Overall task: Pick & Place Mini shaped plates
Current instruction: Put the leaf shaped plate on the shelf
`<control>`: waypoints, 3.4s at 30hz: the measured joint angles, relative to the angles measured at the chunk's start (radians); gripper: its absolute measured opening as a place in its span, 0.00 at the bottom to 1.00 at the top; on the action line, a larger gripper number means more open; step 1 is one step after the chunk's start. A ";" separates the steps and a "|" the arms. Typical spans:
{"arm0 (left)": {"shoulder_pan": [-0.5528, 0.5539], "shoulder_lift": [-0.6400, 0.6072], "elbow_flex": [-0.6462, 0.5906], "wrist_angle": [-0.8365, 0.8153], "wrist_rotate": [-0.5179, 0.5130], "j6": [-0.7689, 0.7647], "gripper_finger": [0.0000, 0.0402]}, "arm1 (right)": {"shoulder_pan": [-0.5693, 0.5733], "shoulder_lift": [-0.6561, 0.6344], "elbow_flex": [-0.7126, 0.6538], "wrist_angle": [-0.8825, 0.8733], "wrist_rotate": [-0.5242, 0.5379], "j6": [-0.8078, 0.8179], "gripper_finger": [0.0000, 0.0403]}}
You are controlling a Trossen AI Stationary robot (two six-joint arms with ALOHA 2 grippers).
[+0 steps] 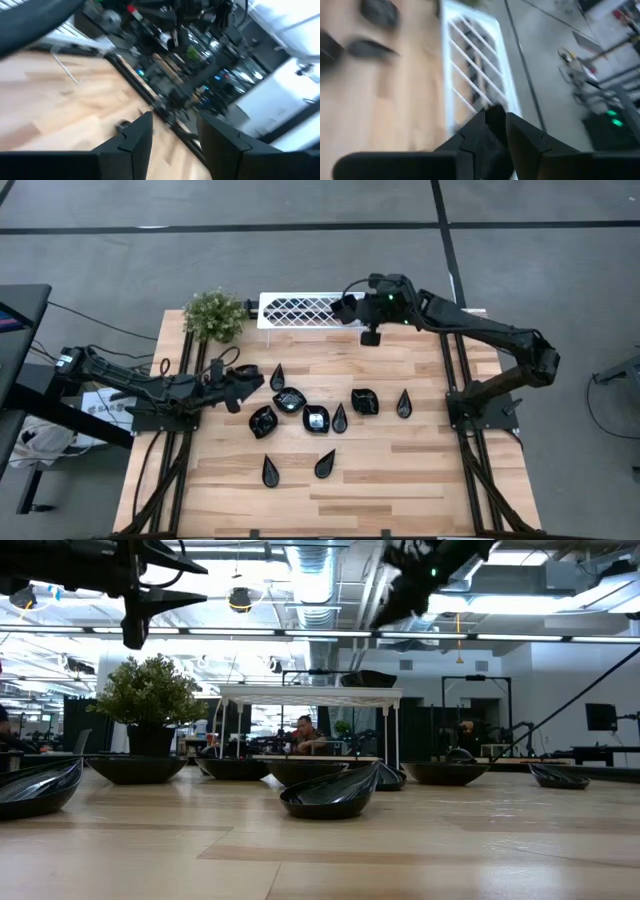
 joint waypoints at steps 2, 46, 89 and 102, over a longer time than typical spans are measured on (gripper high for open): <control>0.000 0.000 0.000 0.014 0.063 -0.009 0.39 | 0.059 -0.015 0.000 -0.008 -0.002 0.056 0.18; -0.158 0.023 0.000 0.137 0.211 0.095 0.39 | 0.790 0.275 0.000 -0.162 0.325 1.416 0.17; 0.126 0.030 0.025 0.114 0.262 0.017 0.33 | 0.337 -0.230 -0.497 0.013 0.147 0.897 0.17; 0.126 0.102 0.039 0.114 0.351 0.132 0.33 | 0.332 -0.197 -0.576 0.169 0.073 0.953 0.18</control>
